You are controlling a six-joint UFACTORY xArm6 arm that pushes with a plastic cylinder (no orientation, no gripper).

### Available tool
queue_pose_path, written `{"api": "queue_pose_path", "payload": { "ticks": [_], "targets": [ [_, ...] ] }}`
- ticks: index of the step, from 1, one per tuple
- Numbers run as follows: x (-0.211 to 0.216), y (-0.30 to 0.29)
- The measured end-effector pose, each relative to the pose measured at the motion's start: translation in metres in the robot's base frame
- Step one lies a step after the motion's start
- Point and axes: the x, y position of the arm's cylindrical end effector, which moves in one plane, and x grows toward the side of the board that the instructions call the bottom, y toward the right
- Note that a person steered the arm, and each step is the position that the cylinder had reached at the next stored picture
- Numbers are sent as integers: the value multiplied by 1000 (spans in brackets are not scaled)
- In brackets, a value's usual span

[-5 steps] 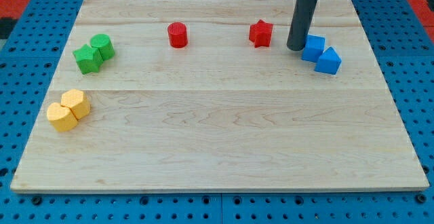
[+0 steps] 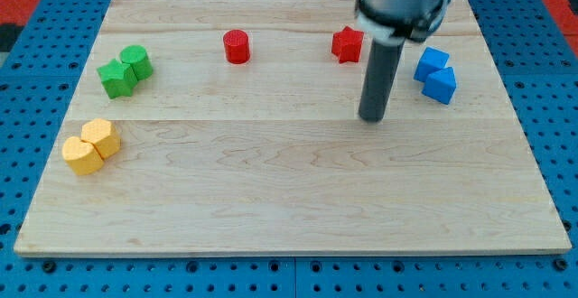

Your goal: Push the yellow heart to the red circle

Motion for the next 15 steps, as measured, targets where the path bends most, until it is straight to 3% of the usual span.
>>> {"api": "queue_pose_path", "payload": {
  "ticks": [2, 3, 4, 5, 7, 9, 11, 12, 14, 15],
  "targets": [
    [130, -147],
    [131, -251],
    [97, -329],
    [65, -373],
    [33, -387],
    [28, -331],
    [79, -325],
    [85, -314],
    [43, -302],
    [31, -260]
  ]
}}
